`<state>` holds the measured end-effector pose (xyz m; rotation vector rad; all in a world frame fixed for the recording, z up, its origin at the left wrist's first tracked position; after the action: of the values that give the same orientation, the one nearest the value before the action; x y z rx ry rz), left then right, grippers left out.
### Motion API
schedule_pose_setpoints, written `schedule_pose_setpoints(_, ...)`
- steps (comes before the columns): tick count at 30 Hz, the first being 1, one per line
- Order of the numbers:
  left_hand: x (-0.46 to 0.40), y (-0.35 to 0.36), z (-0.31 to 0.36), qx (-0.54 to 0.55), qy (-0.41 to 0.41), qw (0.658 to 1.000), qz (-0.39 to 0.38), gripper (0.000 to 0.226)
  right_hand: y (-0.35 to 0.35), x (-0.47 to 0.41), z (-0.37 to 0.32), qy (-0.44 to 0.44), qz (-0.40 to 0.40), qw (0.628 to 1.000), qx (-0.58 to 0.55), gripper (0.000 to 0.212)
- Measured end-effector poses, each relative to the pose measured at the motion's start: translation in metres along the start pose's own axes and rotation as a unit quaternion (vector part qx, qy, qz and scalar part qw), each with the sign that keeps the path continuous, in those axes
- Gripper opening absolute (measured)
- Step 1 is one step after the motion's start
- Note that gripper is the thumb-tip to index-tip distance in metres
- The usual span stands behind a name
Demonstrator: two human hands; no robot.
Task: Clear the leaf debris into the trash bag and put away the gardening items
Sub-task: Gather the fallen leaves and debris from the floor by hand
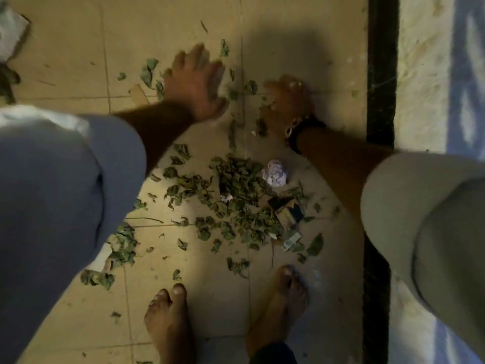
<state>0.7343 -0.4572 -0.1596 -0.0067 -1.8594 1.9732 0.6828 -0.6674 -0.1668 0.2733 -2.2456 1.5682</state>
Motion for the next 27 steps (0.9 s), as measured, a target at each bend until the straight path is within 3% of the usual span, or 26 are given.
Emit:
schedule_pose_setpoints(4, -0.053, 0.023, -0.020, 0.029, -0.068, 0.993, -0.091, 0.118, 0.012, -0.041, -0.027, -0.033, -0.088, 0.993, 0.071, 0.066)
schedule_pose_setpoints(7, -0.007, 0.046, 0.010, 0.047, -0.041, 0.992, -0.109, 0.093, 0.048, -0.006, -0.030, -0.070, -0.041, 0.986, 0.144, 0.065)
schedule_pose_setpoints(9, 0.055, 0.057, 0.038, 0.060, 0.010, 0.993, -0.098, 0.080, 0.068, 0.050, -0.021, -0.093, -0.057, 0.986, 0.126, 0.069)
schedule_pose_setpoints(12, 0.147, 0.075, 0.067, 0.076, 0.120, 0.978, -0.153, 0.070, 0.080, 0.137, -0.009, -0.131, -0.116, 0.978, 0.115, 0.057)
schedule_pose_setpoints(14, 0.161, 0.075, 0.064, 0.093, 0.175, 0.970, -0.142, 0.059, 0.083, 0.165, 0.003, -0.145, -0.134, 0.975, 0.102, 0.048)
schedule_pose_setpoints(16, 0.134, 0.062, 0.058, 0.096, 0.204, 0.971, -0.084, 0.053, 0.069, 0.150, 0.011, -0.143, -0.073, 0.985, 0.059, 0.042)
schedule_pose_setpoints(18, 0.094, 0.048, 0.052, 0.122, 0.149, 0.980, -0.046, 0.052, 0.049, 0.113, 0.016, -0.117, 0.028, 0.992, 0.035, 0.038)
schedule_pose_setpoints(20, 0.016, 0.026, 0.036, 0.112, 0.044, 0.993, -0.003, 0.060, 0.028, 0.059, 0.021, -0.045, 0.089, 0.994, 0.040, 0.051)
schedule_pose_setpoints(22, -0.052, -0.011, 0.029, 0.135, 0.015, 0.991, -0.005, 0.065, 0.014, 0.001, 0.026, 0.025, 0.078, 0.994, 0.070, 0.064)
schedule_pose_setpoints(23, -0.056, -0.010, 0.032, 0.159, 0.002, 0.985, -0.059, 0.062, 0.015, -0.021, 0.026, 0.034, 0.045, 0.995, 0.077, 0.065)
schedule_pose_setpoints(25, -0.003, 0.017, 0.024, 0.138, -0.113, 0.979, -0.102, 0.046, 0.030, -0.049, 0.030, 0.034, -0.027, 0.995, 0.093, 0.072)
schedule_pose_setpoints(27, 0.192, 0.076, 0.000, 0.152, -0.196, 0.944, -0.220, 0.051, 0.046, -0.038, 0.030, 0.014, -0.047, 0.992, 0.115, 0.080)
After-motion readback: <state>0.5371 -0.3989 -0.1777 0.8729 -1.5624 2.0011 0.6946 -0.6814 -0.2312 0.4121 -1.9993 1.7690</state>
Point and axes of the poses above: each hand's wrist, its own x-axis away from the middle knuckle, its own y-axis out of the palm, z = x × y, the point moved 4 cm from there along -x, towards the middle knuckle, and after that the axes turned 4 degrees about z, right-handed, at the moved point
